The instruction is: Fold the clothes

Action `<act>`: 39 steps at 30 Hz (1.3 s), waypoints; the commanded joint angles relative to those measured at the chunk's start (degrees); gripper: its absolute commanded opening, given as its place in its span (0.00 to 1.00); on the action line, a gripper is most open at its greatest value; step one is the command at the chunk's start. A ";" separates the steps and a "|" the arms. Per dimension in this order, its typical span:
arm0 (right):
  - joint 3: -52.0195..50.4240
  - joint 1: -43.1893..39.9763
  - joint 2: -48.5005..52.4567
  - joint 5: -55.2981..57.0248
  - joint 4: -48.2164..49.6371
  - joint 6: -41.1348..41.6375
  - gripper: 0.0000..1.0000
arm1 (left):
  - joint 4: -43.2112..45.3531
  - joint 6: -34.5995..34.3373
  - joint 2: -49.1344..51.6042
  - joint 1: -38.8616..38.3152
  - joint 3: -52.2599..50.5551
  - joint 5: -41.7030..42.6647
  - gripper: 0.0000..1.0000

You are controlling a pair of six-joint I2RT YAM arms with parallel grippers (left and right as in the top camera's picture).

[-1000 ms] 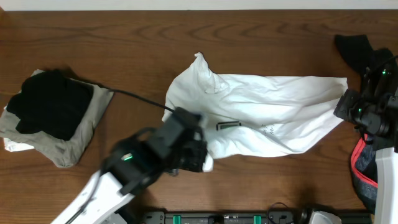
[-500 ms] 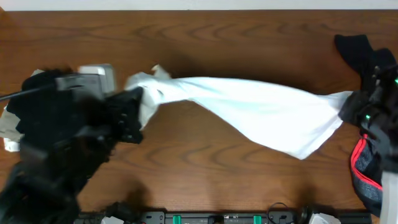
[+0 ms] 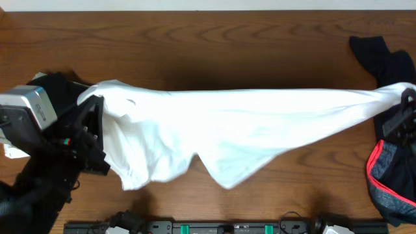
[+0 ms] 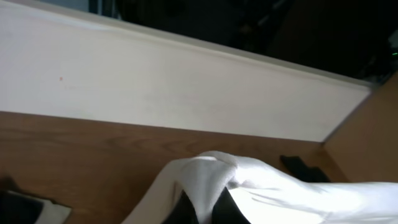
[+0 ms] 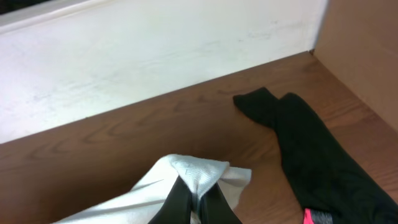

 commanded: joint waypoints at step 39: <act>5.68 3.06 36.26 10.97 -6.40 -3.19 0.01 | -18.40 15.76 43.87 17.94 12.57 25.03 0.06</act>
